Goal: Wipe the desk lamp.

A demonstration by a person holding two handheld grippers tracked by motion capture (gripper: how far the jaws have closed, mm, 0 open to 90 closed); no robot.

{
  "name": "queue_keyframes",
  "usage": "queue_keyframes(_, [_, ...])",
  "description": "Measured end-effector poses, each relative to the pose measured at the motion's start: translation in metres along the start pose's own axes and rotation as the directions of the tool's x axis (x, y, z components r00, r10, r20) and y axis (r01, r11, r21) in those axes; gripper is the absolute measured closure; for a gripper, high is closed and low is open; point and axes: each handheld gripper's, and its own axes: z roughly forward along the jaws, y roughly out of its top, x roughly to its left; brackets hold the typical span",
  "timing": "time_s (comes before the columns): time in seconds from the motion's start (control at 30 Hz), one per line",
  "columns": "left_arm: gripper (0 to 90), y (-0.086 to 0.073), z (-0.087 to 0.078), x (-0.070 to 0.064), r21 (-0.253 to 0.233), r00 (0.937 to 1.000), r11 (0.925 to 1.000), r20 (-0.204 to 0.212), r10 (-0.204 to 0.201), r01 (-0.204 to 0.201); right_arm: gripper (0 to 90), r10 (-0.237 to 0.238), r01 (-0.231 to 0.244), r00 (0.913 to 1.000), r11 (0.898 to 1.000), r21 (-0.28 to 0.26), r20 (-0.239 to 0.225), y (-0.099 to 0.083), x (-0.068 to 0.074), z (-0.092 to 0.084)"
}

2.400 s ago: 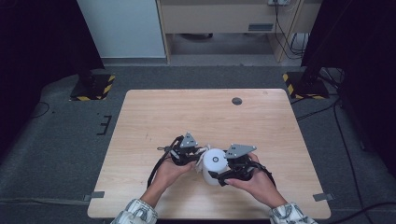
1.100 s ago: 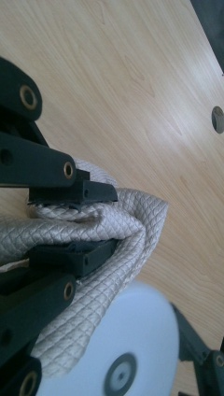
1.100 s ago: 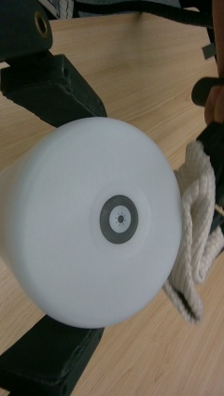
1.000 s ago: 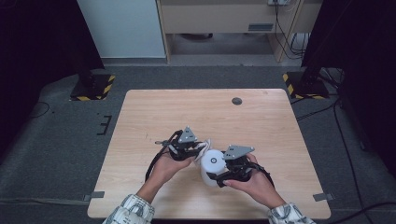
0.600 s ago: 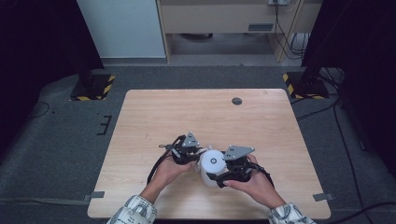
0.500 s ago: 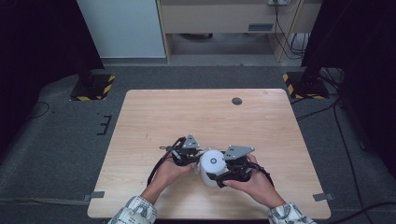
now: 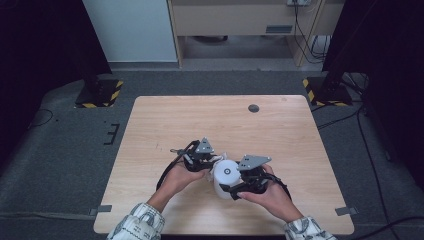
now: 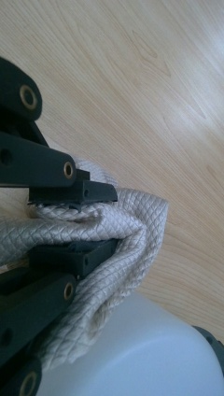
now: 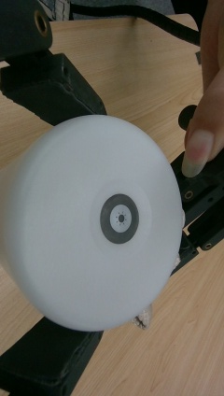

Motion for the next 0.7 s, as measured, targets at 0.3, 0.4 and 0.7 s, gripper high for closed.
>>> queue_keyframes(0.3, [73.5, 0.007, 0.005, 0.005, 0.004, 0.9987, 0.9997, 0.045, 0.025, -0.025, 8.6, 0.01, -0.01, 0.9999, 1.0, -0.003, -0.007, 0.0, -0.002, 0.002])
queue_keyframes(0.4, [73.6, 0.003, 0.008, 0.007, 0.011, 0.9977, 0.9998, 0.066, 0.014, -0.015, 8.5, 0.018, -0.018, 0.9998, 1.0, -0.01, -0.012, -0.002, -0.003, 0.001])
queue_keyframes(0.7, [73.6, -0.01, 0.017, 0.004, 0.039, 0.9979, 0.9991, 0.063, 0.015, -0.017, 8.6, 0.008, -0.008, 0.9999, 1.0, 0.002, -0.011, -0.002, -0.001, -0.001])
